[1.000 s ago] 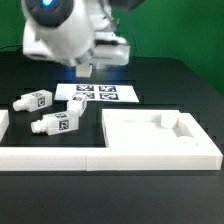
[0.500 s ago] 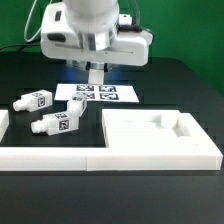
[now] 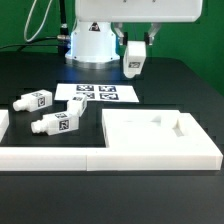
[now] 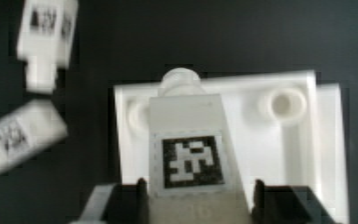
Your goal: Assemble one leg
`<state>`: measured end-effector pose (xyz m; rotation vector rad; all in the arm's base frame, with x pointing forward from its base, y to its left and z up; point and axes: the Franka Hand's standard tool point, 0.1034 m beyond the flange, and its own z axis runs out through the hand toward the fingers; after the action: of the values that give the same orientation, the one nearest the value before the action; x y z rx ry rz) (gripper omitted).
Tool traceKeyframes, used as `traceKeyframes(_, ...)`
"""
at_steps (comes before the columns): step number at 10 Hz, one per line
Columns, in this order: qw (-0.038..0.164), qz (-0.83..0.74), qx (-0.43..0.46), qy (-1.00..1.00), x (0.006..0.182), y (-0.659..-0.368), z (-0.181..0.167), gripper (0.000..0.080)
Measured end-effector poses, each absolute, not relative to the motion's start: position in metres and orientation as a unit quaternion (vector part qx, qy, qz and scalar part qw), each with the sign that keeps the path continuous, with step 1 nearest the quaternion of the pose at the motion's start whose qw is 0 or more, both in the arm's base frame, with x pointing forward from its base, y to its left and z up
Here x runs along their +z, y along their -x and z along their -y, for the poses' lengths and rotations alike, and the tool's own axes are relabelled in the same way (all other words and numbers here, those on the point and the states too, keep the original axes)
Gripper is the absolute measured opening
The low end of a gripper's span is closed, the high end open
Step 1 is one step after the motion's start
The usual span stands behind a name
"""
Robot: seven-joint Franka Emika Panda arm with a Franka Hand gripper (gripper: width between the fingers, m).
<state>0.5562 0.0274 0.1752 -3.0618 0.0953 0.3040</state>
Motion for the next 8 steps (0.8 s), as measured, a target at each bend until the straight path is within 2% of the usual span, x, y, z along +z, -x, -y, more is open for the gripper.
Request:
traceKeyframes(4,0.027,-0.034,-0.032,0.999,0.171,-0.565,-0.027,0.0281)
traceKeyframes(6,0.019,-0.027,-0.134,0.99,0.168,-0.593,-0.046,0.0281)
traceKeyframes(7,0.017,-0.025,-0.2,0.979,0.169,-0.613,-0.058,0.0281)
traceKeyframes(8,0.021,-0.032,-0.251,0.967,0.17,-0.622,-0.068,0.0281)
